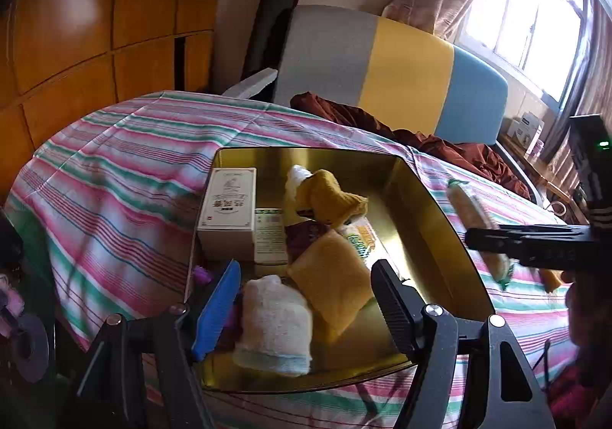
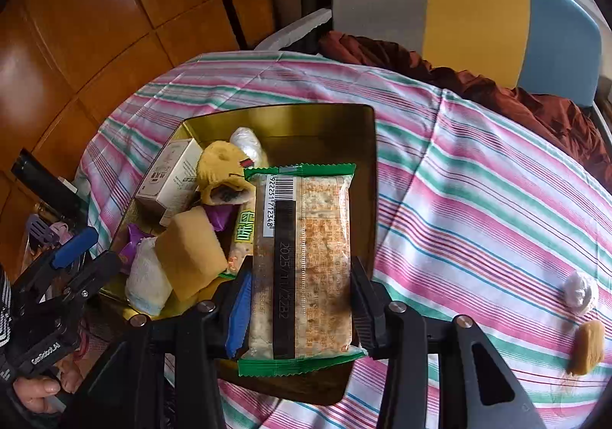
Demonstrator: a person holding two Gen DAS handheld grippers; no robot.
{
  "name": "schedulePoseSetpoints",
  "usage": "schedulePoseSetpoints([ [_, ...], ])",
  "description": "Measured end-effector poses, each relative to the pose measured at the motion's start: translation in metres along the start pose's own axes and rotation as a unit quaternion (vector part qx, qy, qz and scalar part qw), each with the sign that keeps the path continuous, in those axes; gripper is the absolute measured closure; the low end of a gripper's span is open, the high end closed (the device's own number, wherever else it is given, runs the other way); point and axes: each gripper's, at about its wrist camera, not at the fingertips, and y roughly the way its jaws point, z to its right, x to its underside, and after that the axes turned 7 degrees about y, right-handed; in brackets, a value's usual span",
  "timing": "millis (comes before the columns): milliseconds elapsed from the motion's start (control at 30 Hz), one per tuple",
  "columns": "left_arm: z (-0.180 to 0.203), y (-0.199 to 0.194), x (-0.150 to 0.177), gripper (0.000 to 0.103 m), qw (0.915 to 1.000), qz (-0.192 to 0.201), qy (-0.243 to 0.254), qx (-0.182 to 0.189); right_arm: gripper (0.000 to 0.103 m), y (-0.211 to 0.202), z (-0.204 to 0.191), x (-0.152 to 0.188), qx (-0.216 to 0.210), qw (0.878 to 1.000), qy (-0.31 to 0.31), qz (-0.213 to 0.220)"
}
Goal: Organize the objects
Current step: 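Carry the cracker packet into the gold box and open the right tool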
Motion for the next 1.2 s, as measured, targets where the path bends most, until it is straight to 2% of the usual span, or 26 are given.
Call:
schedulePoseSetpoints([
  [167, -0.017, -0.002, 0.004, 0.031, 0.9998, -0.002, -0.018, -0.01, 0.057, 0.035, -0.022, -0.007, 0.015, 0.999, -0.012, -0.031],
  [367, -0.029, -0.001, 0.008, 0.031, 0.9993, -0.007, -0.032, -0.014, 0.057, 0.073, -0.027, -0.013, 0.041, 0.997, -0.005, -0.062],
  [467, -0.031, 0.0, 0.01, 0.031, 0.9992, -0.011, -0.035, -0.014, 0.057, 0.081, -0.027, -0.013, 0.03, 0.997, -0.002, -0.069],
  [733, -0.029, 0.003, 0.013, 0.031, 0.9992, -0.019, -0.034, -0.012, 0.053, 0.068, -0.029, -0.006, 0.025, 0.998, -0.01, -0.056],
  [1067, -0.015, -0.003, 0.01, 0.029, 0.9997, -0.014, -0.011, -0.018, 0.052, 0.035, -0.031, 0.002, 0.034, 0.999, -0.022, -0.015],
  [1200, -0.01, -0.006, 0.009, 0.029, 0.9997, -0.012, -0.002, -0.02, 0.037, 0.018, -0.024, 0.008, 0.04, 0.999, -0.023, 0.005],
])
